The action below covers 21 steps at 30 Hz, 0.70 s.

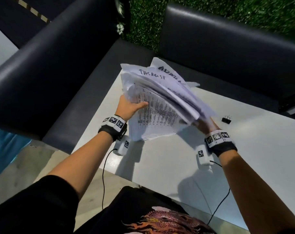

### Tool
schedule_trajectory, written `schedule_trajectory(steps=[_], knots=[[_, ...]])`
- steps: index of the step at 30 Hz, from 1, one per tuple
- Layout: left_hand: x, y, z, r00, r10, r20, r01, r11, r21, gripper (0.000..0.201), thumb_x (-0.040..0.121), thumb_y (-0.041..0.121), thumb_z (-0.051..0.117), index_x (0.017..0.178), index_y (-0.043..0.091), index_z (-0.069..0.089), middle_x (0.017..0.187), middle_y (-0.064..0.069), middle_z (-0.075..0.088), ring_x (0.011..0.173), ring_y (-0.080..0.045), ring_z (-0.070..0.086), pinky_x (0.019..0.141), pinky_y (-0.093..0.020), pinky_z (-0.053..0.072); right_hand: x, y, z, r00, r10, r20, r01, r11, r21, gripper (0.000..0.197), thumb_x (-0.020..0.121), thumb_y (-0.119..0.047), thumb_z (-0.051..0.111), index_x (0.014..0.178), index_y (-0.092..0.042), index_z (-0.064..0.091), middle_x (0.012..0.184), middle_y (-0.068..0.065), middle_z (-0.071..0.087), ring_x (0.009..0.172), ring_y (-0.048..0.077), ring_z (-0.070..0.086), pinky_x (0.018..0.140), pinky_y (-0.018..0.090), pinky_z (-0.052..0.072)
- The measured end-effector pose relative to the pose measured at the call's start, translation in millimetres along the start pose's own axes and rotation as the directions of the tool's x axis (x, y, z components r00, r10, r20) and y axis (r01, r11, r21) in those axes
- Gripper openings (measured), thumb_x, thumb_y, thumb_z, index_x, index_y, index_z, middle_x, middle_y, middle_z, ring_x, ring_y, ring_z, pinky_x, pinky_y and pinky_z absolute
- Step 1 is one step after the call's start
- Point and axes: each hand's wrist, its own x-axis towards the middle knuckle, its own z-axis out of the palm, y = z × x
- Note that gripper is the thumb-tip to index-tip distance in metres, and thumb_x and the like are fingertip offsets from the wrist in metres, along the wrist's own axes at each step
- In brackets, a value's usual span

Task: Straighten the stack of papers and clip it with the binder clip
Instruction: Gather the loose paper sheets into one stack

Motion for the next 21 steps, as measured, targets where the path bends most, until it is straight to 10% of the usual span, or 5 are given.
schedule_trajectory(steps=[3, 8, 14, 17, 21], knots=[[-1.9, 1.7, 6.5, 0.997, 0.047, -0.061, -0.049, 0.998, -0.027, 0.022, 0.071, 0.006, 0.081, 0.088, 0.005, 0.067, 0.079, 0.005, 0.072, 0.069, -0.004, 0.069, 0.067, -0.020, 0.054, 7.7, 1.1, 4.7, 0.986, -0.125, -0.108, 0.139, 0.981, 0.132, 0.027, 0.086, -0.020, 0.067, 0.107, -0.003, 0.063, 0.081, -0.019, 0.069, 0.066, -0.013, 0.056, 0.064, 0.004, 0.042], [-2.1, 4.6, 4.9, 0.998, 0.063, 0.018, -0.062, 0.996, -0.059, 0.035, 0.070, 0.001, 0.080, 0.101, 0.001, 0.064, 0.093, -0.007, 0.071, 0.082, -0.007, 0.070, 0.068, -0.017, 0.056, 11.9, -9.5, -1.9, 0.965, -0.197, -0.175, 0.241, 0.928, 0.282, 0.041, 0.073, 0.006, 0.073, 0.111, 0.009, 0.058, 0.090, 0.008, 0.067, 0.078, 0.009, 0.072, 0.070, 0.023, 0.059], [4.8, 5.6, -12.3, 0.984, -0.028, 0.174, 0.025, 0.999, 0.020, 0.039, 0.071, 0.000, 0.077, 0.107, -0.003, 0.063, 0.109, -0.015, 0.068, 0.093, -0.003, 0.068, 0.081, -0.016, 0.054, 18.8, -0.7, -15.2, 0.976, -0.161, -0.147, 0.194, 0.948, 0.251, 0.137, 0.027, -0.070, 0.083, 0.136, 0.001, 0.043, 0.093, -0.005, 0.074, 0.086, 0.008, 0.069, 0.095, 0.024, 0.049], [4.2, 5.0, -8.3, 1.000, -0.010, 0.021, 0.011, 0.999, -0.042, 0.059, 0.061, 0.024, 0.089, 0.111, 0.014, 0.059, 0.110, -0.007, 0.069, 0.106, -0.016, 0.066, 0.094, -0.034, 0.052, 20.2, -2.0, 3.1, 0.974, -0.187, -0.125, 0.200, 0.974, 0.105, 0.061, 0.080, -0.026, 0.073, 0.132, -0.001, 0.052, 0.126, 0.016, 0.062, 0.105, 0.022, 0.062, 0.098, 0.024, 0.045], [-8.4, 26.7, 14.2, 0.969, 0.202, -0.140, -0.214, 0.973, -0.082, 0.032, 0.077, 0.000, 0.074, 0.103, 0.015, 0.061, 0.091, 0.005, 0.067, 0.082, 0.004, 0.068, 0.072, -0.013, 0.054, 18.9, -10.7, 15.9, 0.943, -0.172, -0.283, 0.178, 0.984, -0.006, 0.051, 0.088, -0.039, 0.061, 0.125, -0.006, 0.048, 0.124, 0.016, 0.056, 0.109, 0.026, 0.056, 0.085, 0.019, 0.044]])
